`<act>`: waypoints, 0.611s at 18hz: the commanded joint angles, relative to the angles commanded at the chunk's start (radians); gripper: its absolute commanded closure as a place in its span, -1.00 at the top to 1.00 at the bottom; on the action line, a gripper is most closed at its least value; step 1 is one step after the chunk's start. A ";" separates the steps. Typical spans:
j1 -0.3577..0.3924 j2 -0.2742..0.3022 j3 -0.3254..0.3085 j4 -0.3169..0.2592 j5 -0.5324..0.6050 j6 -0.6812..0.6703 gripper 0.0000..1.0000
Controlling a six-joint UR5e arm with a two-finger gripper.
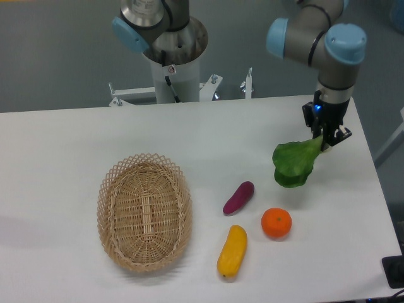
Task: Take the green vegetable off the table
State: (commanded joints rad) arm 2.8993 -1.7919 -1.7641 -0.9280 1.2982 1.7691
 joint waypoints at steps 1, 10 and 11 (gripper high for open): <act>-0.008 0.017 0.000 0.000 -0.038 -0.043 -0.29; -0.181 0.042 0.021 0.018 -0.068 -0.402 -0.29; -0.193 0.040 0.028 0.018 -0.066 -0.424 -0.29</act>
State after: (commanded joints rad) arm 2.7061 -1.7518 -1.7365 -0.9097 1.2318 1.3455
